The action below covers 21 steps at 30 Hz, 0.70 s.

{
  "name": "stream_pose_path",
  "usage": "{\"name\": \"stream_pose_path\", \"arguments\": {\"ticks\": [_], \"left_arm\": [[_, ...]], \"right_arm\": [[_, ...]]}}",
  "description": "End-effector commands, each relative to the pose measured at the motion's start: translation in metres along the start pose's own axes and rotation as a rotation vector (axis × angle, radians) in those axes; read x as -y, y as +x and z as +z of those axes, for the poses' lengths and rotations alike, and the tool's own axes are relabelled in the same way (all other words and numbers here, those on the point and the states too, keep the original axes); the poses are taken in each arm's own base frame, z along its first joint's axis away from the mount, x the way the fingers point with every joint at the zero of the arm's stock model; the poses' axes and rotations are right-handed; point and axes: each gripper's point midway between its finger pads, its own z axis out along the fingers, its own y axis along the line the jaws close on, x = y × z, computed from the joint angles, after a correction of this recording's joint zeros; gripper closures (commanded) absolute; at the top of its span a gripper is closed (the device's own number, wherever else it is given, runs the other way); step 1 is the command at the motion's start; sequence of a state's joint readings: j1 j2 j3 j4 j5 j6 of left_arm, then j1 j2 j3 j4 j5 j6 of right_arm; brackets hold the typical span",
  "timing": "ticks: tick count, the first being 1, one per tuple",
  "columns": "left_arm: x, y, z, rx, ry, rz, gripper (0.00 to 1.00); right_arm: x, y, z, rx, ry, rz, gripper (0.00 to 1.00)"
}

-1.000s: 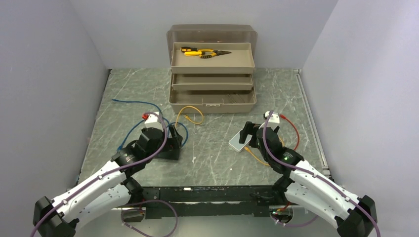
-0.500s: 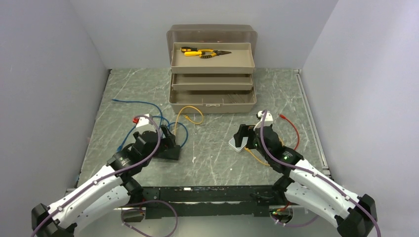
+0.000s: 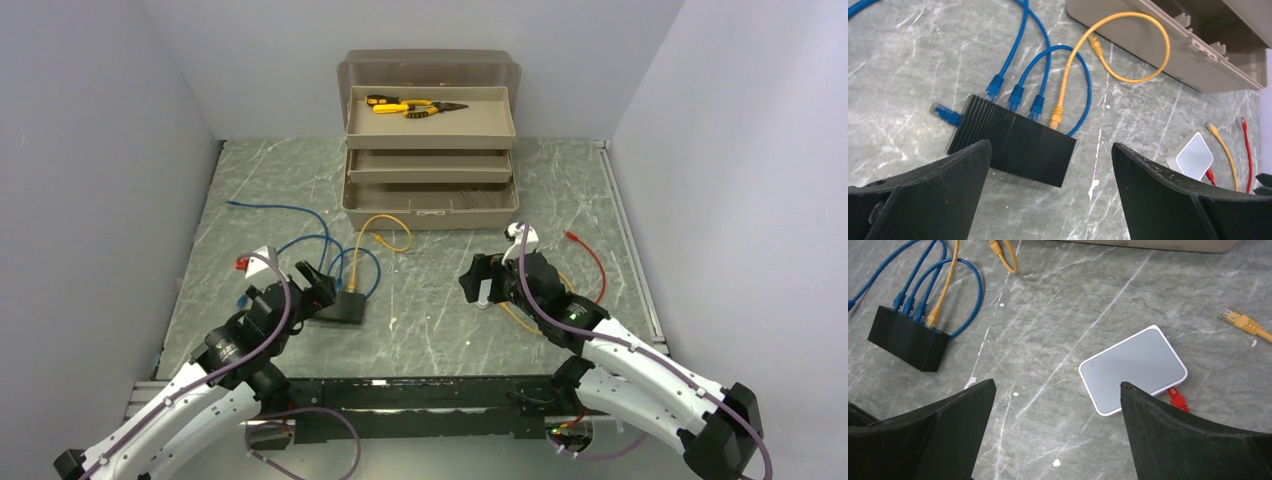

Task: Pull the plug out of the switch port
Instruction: Adjust the switch port at the center of the board.

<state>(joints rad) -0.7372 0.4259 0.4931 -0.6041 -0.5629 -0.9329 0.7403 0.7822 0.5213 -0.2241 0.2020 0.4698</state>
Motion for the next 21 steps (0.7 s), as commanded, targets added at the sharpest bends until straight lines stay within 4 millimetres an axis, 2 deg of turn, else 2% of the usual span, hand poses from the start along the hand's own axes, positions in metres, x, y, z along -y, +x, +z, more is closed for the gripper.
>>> {"name": "stream_pose_path", "arguments": {"ticks": [1, 7, 12, 21], "left_arm": [[-0.023, 0.002, 0.0, 0.022, -0.116, -0.096, 0.02], [-0.04, 0.013, 0.002, -0.015, -0.289, -0.201, 0.02], [-0.041, 0.024, 0.001, -0.098, -0.436, -0.242, 0.02], [-0.038, 0.054, 0.012, -0.171, -0.395, -0.321, 0.02]], "right_arm": [[-0.017, -0.021, 0.0, 0.056, -0.058, 0.006, 0.0], [-0.016, -0.021, 0.0, 0.056, -0.052, 0.009, 0.0], [-0.017, -0.023, 0.0, 0.057, -0.055, 0.009, 0.0], [-0.029, -0.003, 0.017, -0.031, -0.106, 0.0, 0.0]]}}
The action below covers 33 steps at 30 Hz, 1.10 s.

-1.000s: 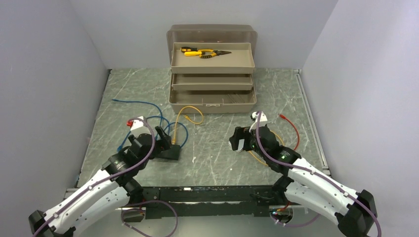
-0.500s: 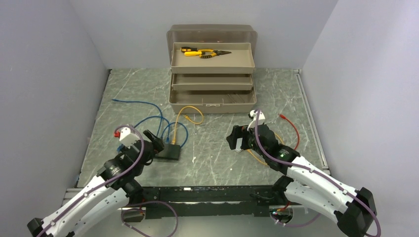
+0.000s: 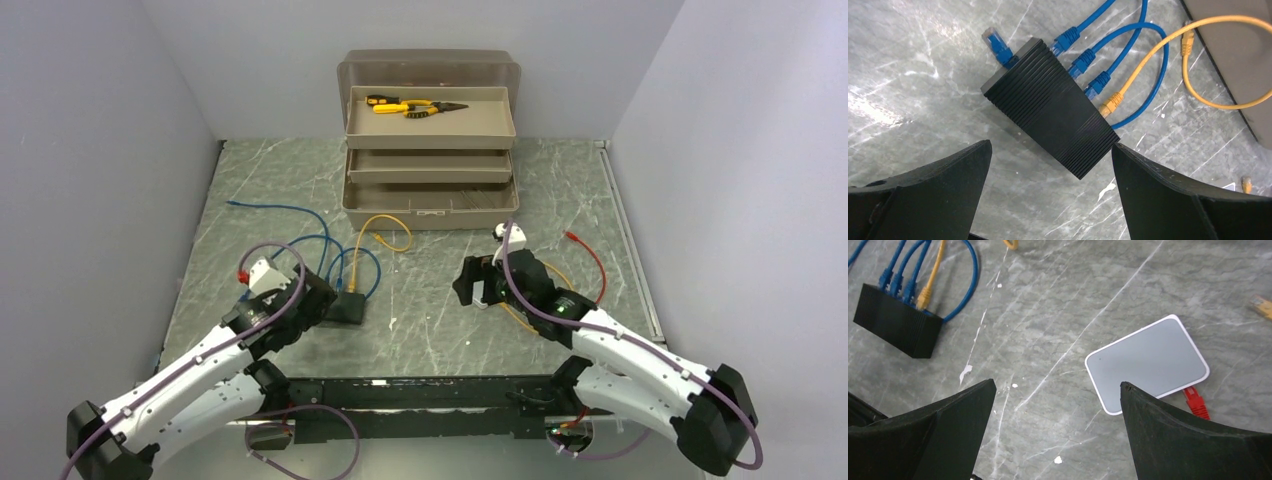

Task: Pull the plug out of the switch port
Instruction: Adjust the switch port at the center of the board.

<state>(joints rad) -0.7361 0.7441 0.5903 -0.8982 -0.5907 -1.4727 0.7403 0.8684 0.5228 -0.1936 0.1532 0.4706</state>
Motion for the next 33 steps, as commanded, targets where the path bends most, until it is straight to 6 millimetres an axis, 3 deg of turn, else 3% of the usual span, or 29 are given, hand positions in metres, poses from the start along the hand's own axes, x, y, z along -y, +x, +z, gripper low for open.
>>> {"name": "stream_pose_path", "arguments": {"ticks": [1, 8, 18, 25, 33], "left_arm": [[-0.001, 0.017, 0.008, -0.059, 0.009, -0.058, 0.02], [-0.008, 0.03, 0.021, -0.09, -0.05, -0.062, 0.02], [-0.008, 0.011, 0.041, -0.063, -0.062, -0.122, 0.01], [-0.008, 0.016, 0.054, -0.097, -0.091, -0.117, 0.01], [-0.012, 0.013, 0.069, -0.097, -0.137, -0.128, 0.01]], "right_arm": [[-0.026, -0.018, 0.006, 0.033, -0.097, 0.004, 0.0], [-0.043, -0.013, 0.019, -0.004, -0.139, -0.008, 0.0], [-0.074, 0.005, 0.046, -0.089, -0.173, -0.054, 0.0], [-0.099, 0.004, 0.064, -0.105, -0.22, -0.066, 0.0], [-0.113, 0.01, 0.073, -0.137, -0.24, -0.1, 0.0]]}}
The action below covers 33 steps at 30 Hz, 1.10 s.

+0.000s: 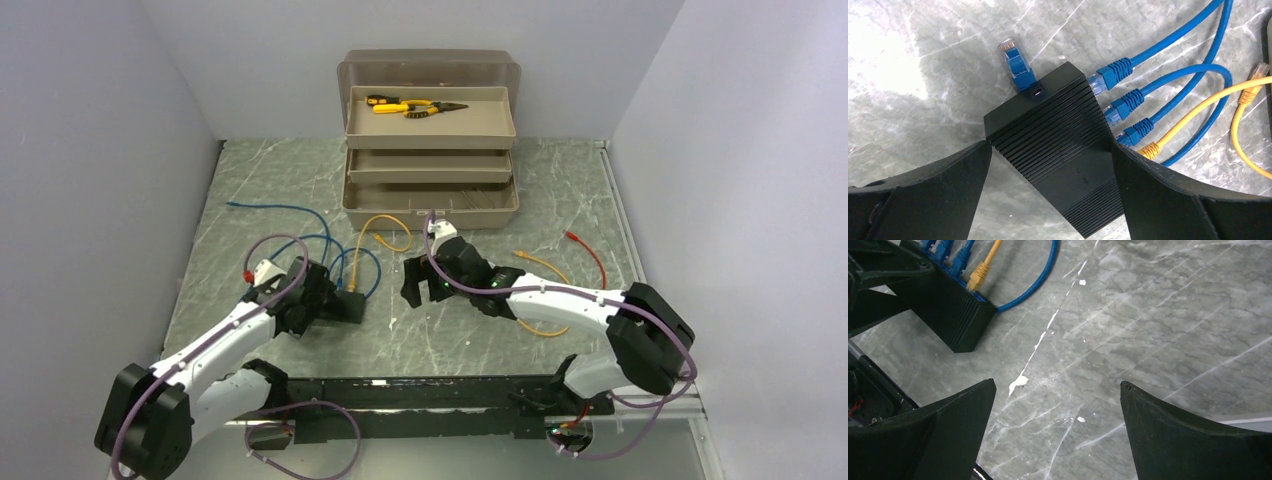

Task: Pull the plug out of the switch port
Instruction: Adjust the switch port at the center of the board.

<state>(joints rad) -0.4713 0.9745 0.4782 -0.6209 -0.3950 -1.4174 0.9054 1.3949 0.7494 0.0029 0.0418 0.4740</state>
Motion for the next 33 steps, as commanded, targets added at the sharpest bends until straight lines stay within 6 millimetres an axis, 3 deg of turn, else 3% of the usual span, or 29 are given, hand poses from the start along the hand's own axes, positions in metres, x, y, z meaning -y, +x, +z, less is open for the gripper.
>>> {"name": "stream_pose_path", "arguments": {"ticks": [1, 9, 15, 25, 33], "left_arm": [[0.009, -0.003, 0.007, -0.004, 0.013, -0.004, 0.01], [0.002, 0.001, 0.015, -0.021, -0.02, 0.009, 0.1], [0.003, 0.0, 0.017, -0.023, -0.029, 0.026, 0.01], [0.022, -0.011, -0.006, -0.029, 0.033, 0.074, 0.01], [0.022, -0.002, 0.001, -0.072, -0.01, 0.096, 0.0]], "right_arm": [[-0.021, -0.022, 0.0, 0.058, -0.058, -0.017, 0.0], [-0.014, -0.018, -0.013, 0.066, -0.035, -0.019, 0.0], [-0.012, -0.022, -0.021, 0.088, -0.028, -0.02, 0.0], [-0.003, -0.011, -0.024, 0.073, -0.005, -0.015, 0.0], [-0.002, -0.01, -0.029, 0.081, -0.004, -0.011, 0.0]]}}
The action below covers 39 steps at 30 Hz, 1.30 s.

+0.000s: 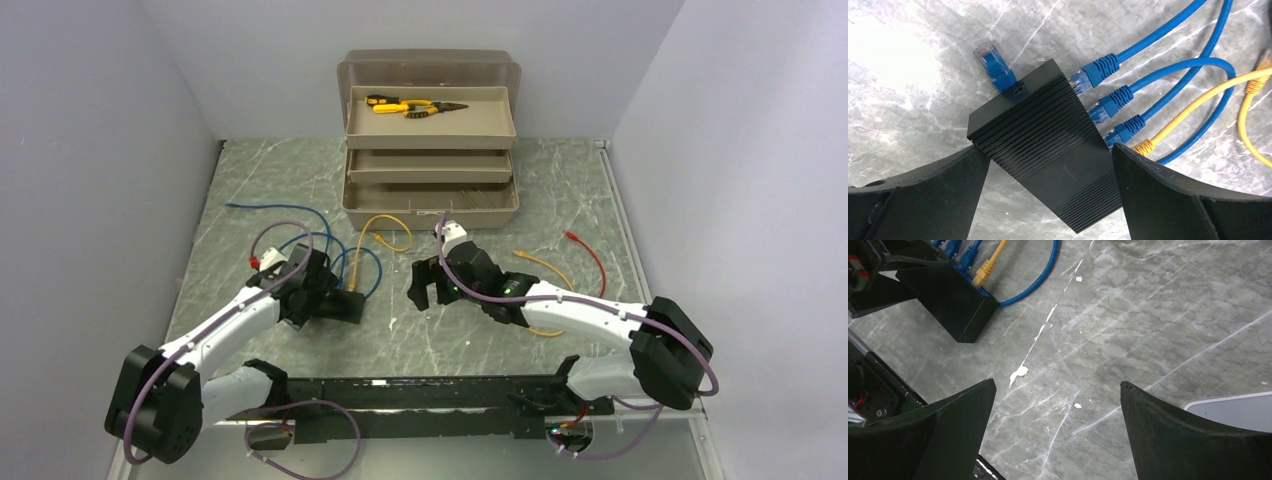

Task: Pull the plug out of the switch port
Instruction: Adjust the switch port at the center of the board.

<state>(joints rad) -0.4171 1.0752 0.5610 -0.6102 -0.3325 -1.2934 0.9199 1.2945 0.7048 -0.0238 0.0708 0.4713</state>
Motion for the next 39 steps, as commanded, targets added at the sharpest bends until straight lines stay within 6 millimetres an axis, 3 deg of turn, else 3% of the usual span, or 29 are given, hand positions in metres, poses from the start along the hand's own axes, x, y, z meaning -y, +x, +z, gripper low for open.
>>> {"name": "stream_pose_path", "arguments": {"ticks": [1, 12, 29, 39], "left_arm": [[0.007, 0.004, 0.001, -0.034, 0.001, 0.016, 0.01], [0.004, 0.011, 0.013, -0.055, -0.025, 0.029, 0.04], [0.001, 0.009, 0.012, -0.033, 0.017, 0.111, 0.56], [0.01, 0.002, 0.0, -0.012, 0.099, 0.213, 0.65]], "right_arm": [[-0.001, -0.01, -0.01, 0.05, -0.001, -0.002, 0.0], [0.004, -0.009, -0.016, 0.052, 0.02, -0.014, 0.0], [0.007, -0.021, -0.027, 0.086, 0.044, -0.031, 0.0], [0.011, -0.027, -0.035, 0.103, 0.067, -0.041, 0.0]]}}
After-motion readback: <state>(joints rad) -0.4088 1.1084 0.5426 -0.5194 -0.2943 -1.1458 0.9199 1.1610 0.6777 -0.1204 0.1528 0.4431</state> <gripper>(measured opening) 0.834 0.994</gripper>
